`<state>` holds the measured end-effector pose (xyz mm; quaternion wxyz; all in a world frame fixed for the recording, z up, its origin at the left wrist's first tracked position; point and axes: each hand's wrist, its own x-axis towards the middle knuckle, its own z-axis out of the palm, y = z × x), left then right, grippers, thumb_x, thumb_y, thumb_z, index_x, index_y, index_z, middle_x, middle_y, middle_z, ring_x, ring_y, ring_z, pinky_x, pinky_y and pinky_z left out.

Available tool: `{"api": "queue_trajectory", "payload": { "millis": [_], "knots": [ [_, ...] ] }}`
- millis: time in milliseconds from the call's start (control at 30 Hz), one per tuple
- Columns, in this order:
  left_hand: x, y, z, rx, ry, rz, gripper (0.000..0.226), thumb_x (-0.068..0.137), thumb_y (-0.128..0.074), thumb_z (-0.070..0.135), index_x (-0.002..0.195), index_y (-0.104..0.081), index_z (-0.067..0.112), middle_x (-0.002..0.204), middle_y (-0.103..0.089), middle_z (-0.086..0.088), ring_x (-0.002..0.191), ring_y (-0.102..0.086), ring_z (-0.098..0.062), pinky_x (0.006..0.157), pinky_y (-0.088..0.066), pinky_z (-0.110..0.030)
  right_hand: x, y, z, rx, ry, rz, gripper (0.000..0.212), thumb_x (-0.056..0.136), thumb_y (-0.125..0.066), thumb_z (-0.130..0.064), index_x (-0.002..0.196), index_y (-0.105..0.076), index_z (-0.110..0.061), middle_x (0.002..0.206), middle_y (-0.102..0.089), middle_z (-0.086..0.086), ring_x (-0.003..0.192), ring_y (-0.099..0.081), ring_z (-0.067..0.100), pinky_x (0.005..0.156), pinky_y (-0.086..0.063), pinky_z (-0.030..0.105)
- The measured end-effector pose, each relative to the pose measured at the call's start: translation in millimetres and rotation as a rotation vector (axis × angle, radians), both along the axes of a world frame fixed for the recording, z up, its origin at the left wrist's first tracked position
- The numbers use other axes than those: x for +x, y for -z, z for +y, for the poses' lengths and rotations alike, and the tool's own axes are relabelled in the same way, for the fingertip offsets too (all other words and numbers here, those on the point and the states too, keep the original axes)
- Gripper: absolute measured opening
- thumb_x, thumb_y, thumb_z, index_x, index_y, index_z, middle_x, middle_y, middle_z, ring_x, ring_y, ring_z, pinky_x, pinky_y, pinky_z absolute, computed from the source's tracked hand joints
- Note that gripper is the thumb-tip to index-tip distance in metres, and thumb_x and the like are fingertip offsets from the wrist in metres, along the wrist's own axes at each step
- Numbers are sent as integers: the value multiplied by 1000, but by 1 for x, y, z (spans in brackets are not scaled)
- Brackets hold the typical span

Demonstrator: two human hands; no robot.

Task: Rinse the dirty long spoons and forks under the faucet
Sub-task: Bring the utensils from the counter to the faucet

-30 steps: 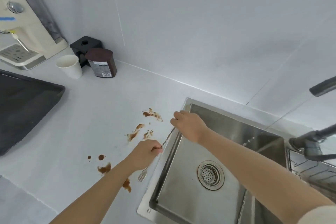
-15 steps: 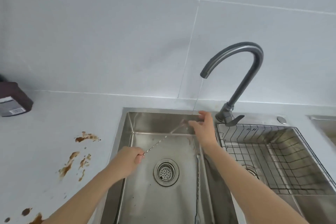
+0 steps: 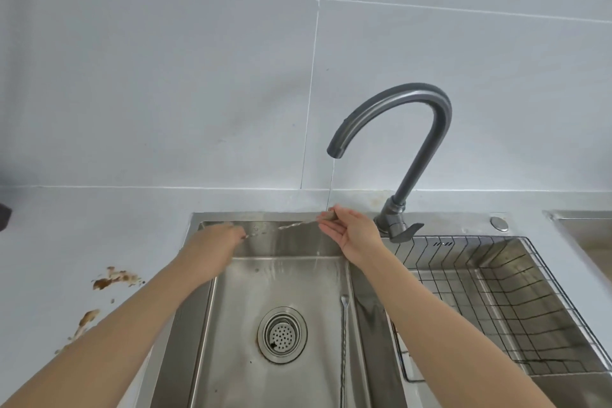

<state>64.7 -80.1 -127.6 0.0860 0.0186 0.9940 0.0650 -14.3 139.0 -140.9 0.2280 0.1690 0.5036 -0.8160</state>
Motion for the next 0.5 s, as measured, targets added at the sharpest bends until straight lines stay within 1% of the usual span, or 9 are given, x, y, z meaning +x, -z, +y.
{"api": "queue_trajectory", "payload": {
  "millis": [33, 67, 167, 200, 233, 300, 333, 400, 500],
  "knots": [
    [-7, -1, -2, -35, -9, 16, 34, 87, -38, -6, 110, -57, 9, 102, -60, -7, 96, -57, -24, 67, -30, -23, -5, 1, -3, 5, 16, 6, 27, 96, -45, -10, 74, -56, 0, 72, -65, 13, 53, -69, 12, 54, -58, 20],
    [-13, 0, -4, -65, -15, 39, 33, 88, -39, -4, 112, -57, 8, 102, -60, -7, 97, -58, -24, 67, -31, -23, -9, 1, -7, 8, 33, 10, 24, 95, -47, -10, 75, -55, -1, 75, -63, 14, 52, -69, 12, 53, -57, 19],
    [-27, 5, -15, -110, -1, 136, 18, 87, -49, -1, 98, -63, 5, 88, -60, -9, 85, -60, -27, 65, -42, -32, -18, 2, -16, 17, 63, 5, 15, 93, -51, -5, 79, -55, -2, 78, -60, 14, 49, -69, 13, 51, -57, 19],
    [-30, 7, -18, -128, 21, 180, 14, 79, -57, -5, 88, -65, 2, 80, -62, -11, 76, -61, -29, 60, -44, -34, -20, 3, -18, 23, 60, 2, 12, 92, -52, -4, 80, -55, -2, 80, -60, 14, 50, -69, 14, 51, -57, 19],
    [-34, 10, -22, -155, 40, 202, 17, 66, -66, -12, 78, -67, 1, 70, -63, -13, 65, -61, -30, 51, -43, -34, -21, 4, -21, 23, 55, -3, 11, 92, -53, -3, 81, -55, -2, 81, -60, 14, 50, -69, 14, 52, -57, 19],
    [-38, 7, -26, -254, 71, 185, 34, 33, -74, -19, 59, -66, 2, 51, -57, -11, 44, -56, -27, 36, -37, -27, -22, 5, -24, 8, 42, -7, 10, 90, -53, 2, 81, -56, -1, 81, -60, 14, 51, -69, 15, 54, -58, 20],
    [-40, 7, -28, -277, 64, 192, 40, 22, -73, -19, 54, -64, 3, 45, -54, -8, 38, -53, -25, 33, -34, -23, -22, 6, -25, -3, 37, -8, 10, 89, -53, 5, 81, -56, 0, 80, -60, 14, 53, -68, 16, 57, -59, 20],
    [-43, 7, -31, -281, 66, 208, 45, 13, -71, -21, 50, -63, 4, 42, -52, -6, 34, -50, -24, 32, -30, -21, -20, 8, -25, -9, 26, -17, 10, 85, -56, 10, 82, -56, 0, 78, -61, 15, 59, -68, 18, 59, -59, 21],
    [-46, 10, -31, -284, 93, 246, 44, 14, -70, -21, 51, -64, 2, 43, -53, -8, 34, -51, -25, 33, -33, -22, -18, 12, -26, 67, 21, -42, 9, 87, -57, 4, 81, -55, -2, 75, -62, 13, 54, -68, 14, 55, -58, 19]
  ]
}}
